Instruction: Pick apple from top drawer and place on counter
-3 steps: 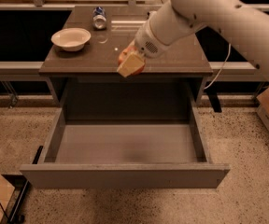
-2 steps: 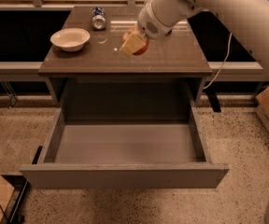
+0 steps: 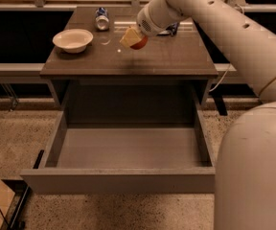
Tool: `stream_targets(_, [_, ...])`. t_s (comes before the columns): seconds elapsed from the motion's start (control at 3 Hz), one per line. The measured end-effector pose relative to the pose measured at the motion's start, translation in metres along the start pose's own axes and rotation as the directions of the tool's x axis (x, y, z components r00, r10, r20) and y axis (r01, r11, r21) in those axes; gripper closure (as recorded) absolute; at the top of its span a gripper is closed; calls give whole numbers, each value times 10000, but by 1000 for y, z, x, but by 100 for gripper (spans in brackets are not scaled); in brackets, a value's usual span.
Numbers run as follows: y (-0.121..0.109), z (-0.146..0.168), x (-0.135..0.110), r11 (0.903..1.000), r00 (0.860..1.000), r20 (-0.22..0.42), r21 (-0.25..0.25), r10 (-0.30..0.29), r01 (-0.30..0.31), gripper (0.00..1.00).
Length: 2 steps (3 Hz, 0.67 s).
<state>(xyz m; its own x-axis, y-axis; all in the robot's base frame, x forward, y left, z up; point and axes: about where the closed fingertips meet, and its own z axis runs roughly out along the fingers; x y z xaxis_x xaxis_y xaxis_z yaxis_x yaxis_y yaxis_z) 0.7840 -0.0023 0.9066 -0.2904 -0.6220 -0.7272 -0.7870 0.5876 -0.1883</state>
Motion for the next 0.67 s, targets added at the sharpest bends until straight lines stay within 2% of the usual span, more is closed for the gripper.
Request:
stream_targets(0.33, [-12,40,15,9971,9958,494,-8,766,-766,100])
stream_targets(0.67, [-15,60,29,9952,9873,1269,69,955,-971,82])
